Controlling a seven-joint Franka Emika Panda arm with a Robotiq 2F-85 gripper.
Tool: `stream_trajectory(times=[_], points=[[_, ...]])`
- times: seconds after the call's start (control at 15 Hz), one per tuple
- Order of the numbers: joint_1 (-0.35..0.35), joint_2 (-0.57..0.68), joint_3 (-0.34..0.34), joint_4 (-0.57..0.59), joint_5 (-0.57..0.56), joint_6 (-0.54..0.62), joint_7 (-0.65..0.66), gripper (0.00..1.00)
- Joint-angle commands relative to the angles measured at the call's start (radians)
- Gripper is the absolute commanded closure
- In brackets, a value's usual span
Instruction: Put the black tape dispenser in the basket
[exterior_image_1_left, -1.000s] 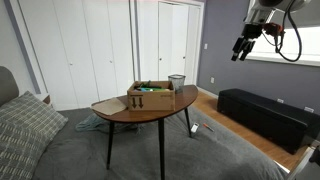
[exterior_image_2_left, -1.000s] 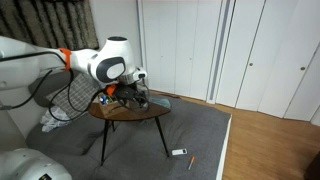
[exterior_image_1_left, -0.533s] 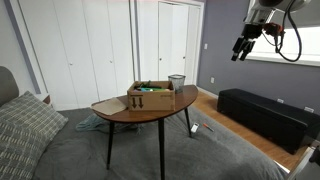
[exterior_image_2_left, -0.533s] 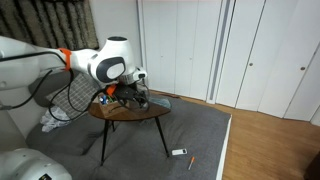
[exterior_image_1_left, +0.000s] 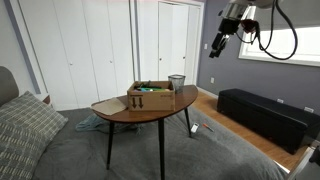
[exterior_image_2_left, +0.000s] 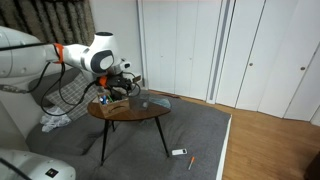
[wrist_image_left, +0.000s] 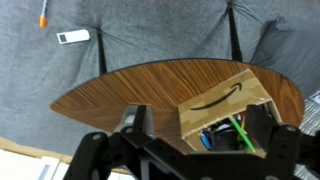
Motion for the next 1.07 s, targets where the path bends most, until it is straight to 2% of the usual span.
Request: stream_trajectory(times=[0.0,0.27,0.4,0.53,0.6,0.73,1.0], points=[[0.099,0.185,0.037,0.151,0.105,0.055,-0.119,0.00],[0.159,0.333,0.050,0.271,0.237,0.100,-0.329,0.00],[0.161,0.396,0.075,0.321,0.324,0.125,-0.444,0.00],[0.150,0.454,0.112,0.369,0.387,0.102,-0.557,0.00],[0.108,0.388,0.134,0.300,0.328,0.116,-0.462,0.00],[0.106,0.433,0.156,0.335,0.356,0.116,-0.514,0.00],[0.104,0.451,0.162,0.354,0.360,0.117,-0.528,0.00]])
